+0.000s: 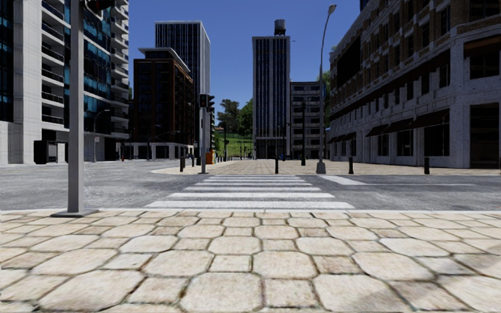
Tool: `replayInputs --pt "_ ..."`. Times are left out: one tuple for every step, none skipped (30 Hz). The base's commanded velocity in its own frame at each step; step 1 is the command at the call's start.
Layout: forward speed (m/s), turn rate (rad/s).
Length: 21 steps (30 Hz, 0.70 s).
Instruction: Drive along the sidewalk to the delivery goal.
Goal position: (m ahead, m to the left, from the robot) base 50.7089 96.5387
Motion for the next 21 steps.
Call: replayInputs --pt "2.0 0.0" --pt "2.0 0.0" --pt "2.0 0.0" --pt "2.0 0.0" --pt "2.0 0.0" --pt "2.0 0.0" --pt "2.0 0.0" --pt "2.0 0.0" --pt "2.0 0.0" --pt "2.0 0.0" --pt "2.0 0.0" --pt "2.0 0.0" --pt "2.0 0.0" --pt "2.0 0.0" --pt "2.0 0.0" --pt "2.0 0.0" --pt "2.0 0.0" --pt "2.0 0.0" --pt "2.0 0.0" --pt "2.0 0.0" --pt "2.0 0.0"
